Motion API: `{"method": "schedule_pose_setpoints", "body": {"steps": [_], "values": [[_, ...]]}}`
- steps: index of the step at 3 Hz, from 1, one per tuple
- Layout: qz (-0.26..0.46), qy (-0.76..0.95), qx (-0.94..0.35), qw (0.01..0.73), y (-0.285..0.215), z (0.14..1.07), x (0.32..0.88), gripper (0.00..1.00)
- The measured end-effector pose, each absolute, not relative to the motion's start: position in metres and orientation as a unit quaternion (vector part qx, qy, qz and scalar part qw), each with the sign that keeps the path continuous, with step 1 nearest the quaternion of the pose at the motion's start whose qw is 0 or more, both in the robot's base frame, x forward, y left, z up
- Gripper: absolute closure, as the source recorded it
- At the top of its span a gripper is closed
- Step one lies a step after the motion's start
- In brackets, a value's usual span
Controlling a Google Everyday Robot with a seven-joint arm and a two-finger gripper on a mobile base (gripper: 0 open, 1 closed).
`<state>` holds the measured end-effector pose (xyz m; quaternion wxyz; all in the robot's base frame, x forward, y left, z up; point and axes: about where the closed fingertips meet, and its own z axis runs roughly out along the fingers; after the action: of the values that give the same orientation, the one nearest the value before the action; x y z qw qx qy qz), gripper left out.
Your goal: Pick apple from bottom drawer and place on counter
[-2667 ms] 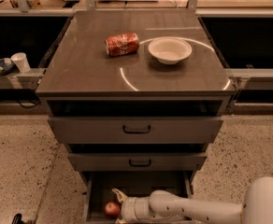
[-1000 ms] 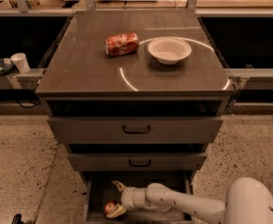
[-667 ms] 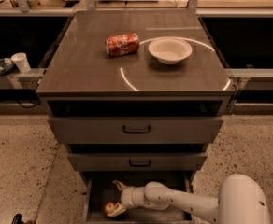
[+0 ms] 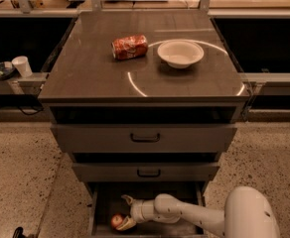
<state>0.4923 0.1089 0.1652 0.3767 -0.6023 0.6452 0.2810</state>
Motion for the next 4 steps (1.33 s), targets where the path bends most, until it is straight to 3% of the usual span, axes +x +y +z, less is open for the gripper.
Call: {"method": "schedule_pose_setpoints", "body": {"steps": [2, 3, 4], "values": [[0.303, 0.646, -0.603, 0.356, 0.115, 0.136, 0.490, 0.21], [0.310, 0.645, -0.605, 0.349, 0.119, 0.127, 0.488, 0.35], [0.313, 0.646, -0.606, 0.344, 0.120, 0.122, 0.485, 0.59]]}}
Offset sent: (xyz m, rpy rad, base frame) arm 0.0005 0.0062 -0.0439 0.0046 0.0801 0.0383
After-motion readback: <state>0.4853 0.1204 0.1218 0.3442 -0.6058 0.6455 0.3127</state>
